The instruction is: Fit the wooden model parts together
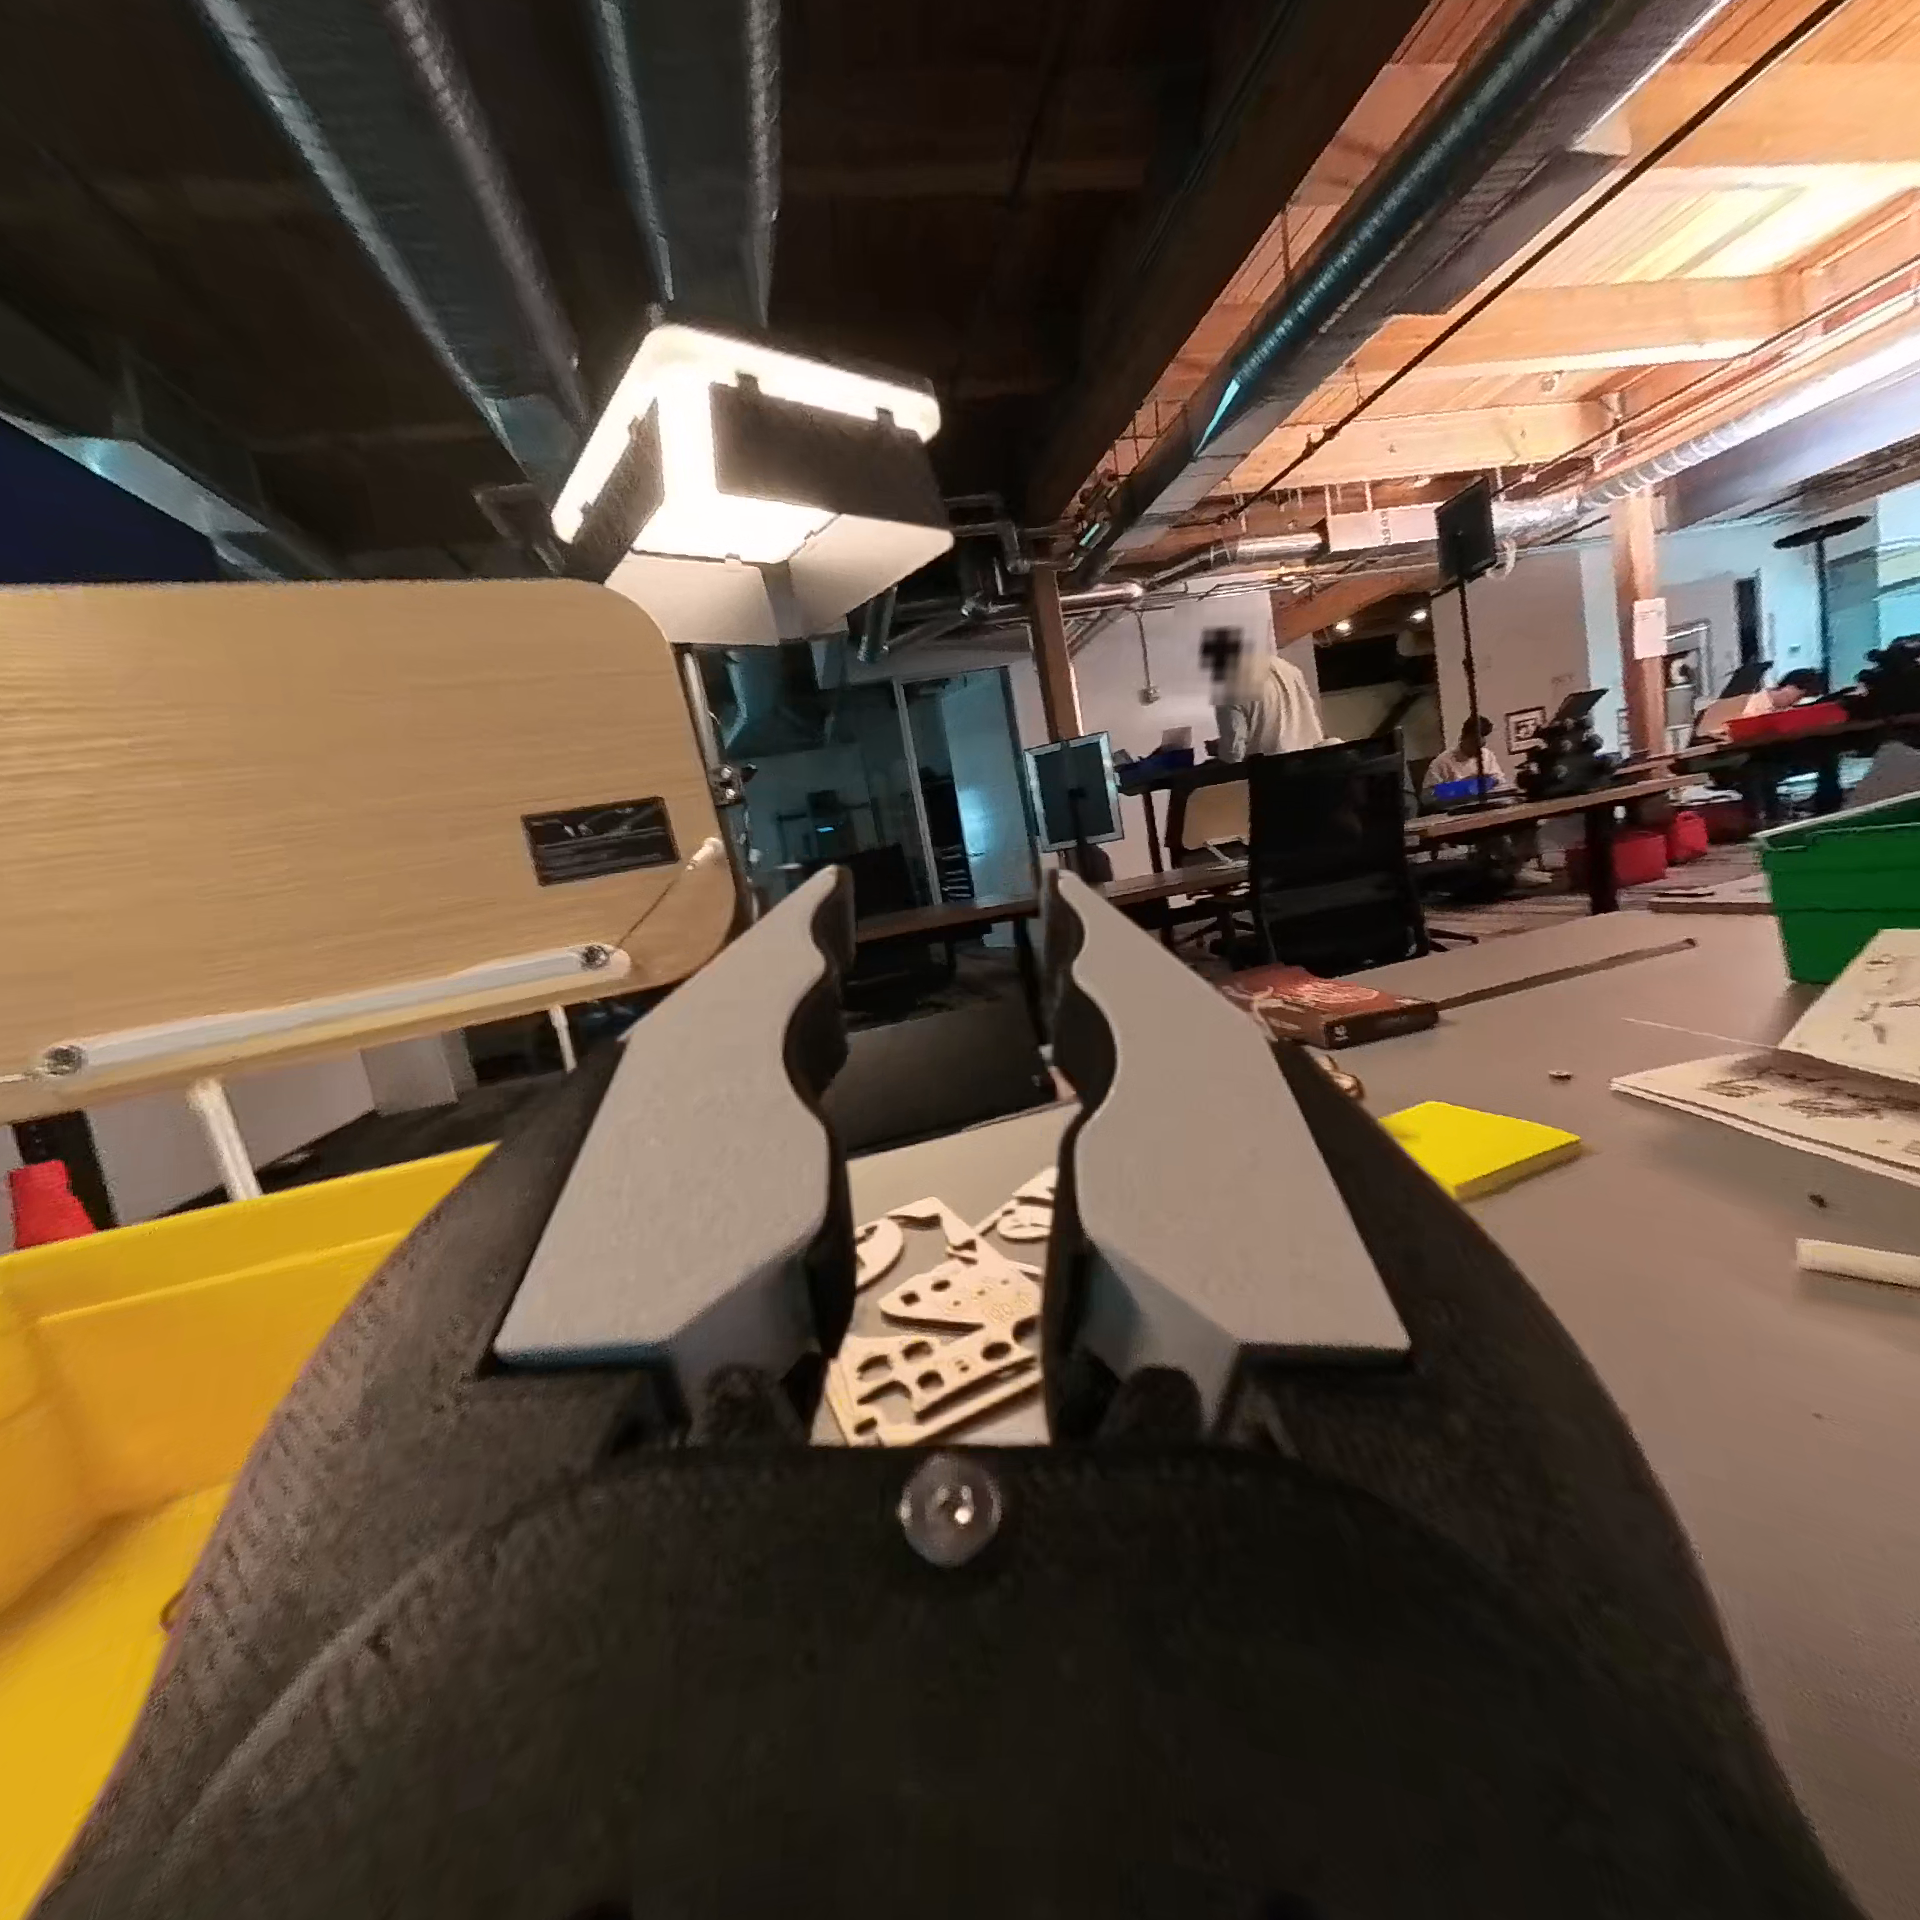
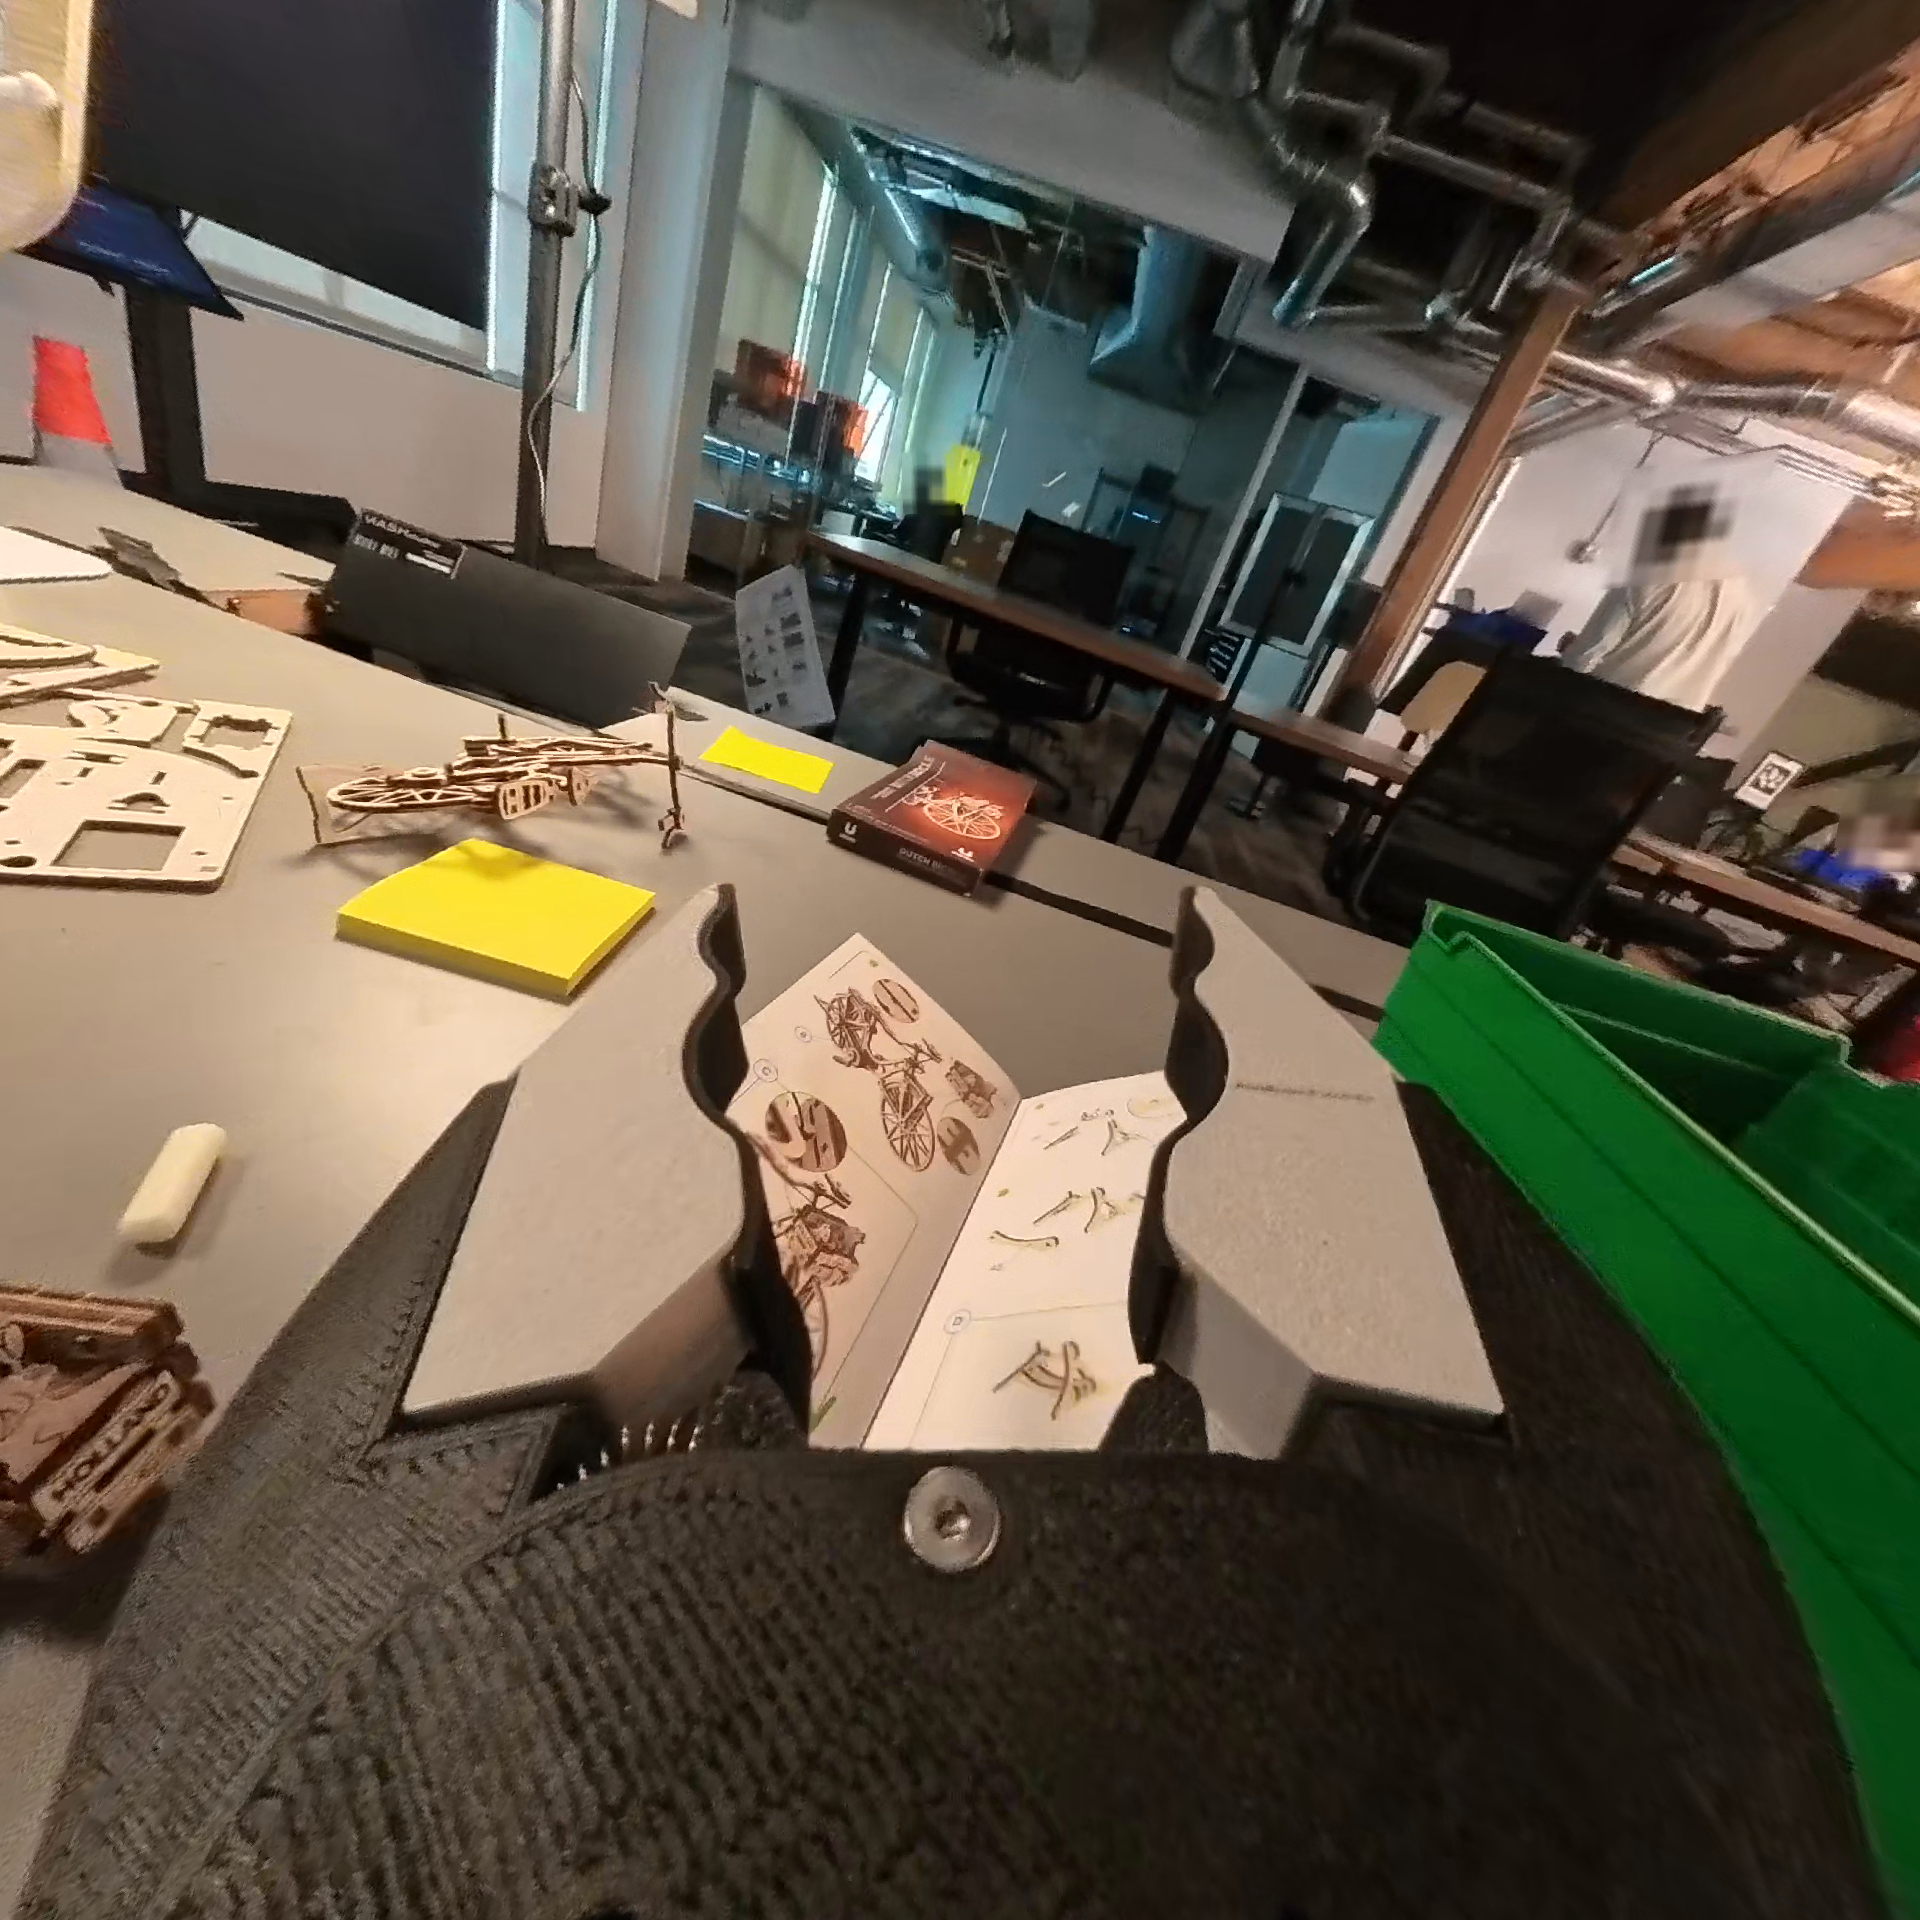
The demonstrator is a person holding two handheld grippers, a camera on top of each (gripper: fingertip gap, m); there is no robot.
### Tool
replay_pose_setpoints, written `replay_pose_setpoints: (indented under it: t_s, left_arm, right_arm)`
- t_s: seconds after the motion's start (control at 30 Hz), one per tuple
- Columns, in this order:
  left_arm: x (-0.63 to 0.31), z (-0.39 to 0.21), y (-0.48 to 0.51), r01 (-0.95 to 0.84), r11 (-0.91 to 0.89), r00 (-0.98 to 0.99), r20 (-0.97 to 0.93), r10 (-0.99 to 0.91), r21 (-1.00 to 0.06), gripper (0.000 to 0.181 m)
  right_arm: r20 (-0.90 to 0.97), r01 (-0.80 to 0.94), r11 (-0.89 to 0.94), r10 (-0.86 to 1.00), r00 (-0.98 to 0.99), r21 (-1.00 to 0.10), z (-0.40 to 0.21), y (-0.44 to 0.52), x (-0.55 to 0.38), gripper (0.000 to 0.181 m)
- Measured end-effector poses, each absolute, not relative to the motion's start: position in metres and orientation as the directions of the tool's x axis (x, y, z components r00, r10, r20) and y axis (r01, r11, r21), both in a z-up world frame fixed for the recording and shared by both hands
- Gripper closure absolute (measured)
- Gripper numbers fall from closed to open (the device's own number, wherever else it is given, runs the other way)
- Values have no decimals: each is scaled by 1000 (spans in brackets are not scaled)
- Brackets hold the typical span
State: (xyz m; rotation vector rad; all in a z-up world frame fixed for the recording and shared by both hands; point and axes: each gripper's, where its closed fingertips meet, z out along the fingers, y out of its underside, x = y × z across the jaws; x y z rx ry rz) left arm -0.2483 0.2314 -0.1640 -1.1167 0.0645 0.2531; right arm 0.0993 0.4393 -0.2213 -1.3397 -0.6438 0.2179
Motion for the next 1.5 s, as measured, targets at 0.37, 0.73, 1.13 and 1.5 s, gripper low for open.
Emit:
replay_pose_setpoints:
  t_s: [0.37,0.73,1.13,1.5]
  left_arm:
    - [-223,-176,248,-189,365,981,-187,42,-911,146]
    - [-172,-201,305,-136,190,958,-178,-224,-972,145]
    - [-169,-204,360,-121,265,967,-174,-186,-957,147]
    - [-185,-205,365,-16,241,980,-63,-189,-970,147]
  right_arm:
    - [278,177,241,500,820,-954,-218,440,106,102]
    - [217,118,200,607,765,-973,-211,436,82,109]
    - [-670,299,-771,637,381,-562,-270,490,-105,139]
    - [-855,289,-916,373,360,-278,-312,499,-145,146]
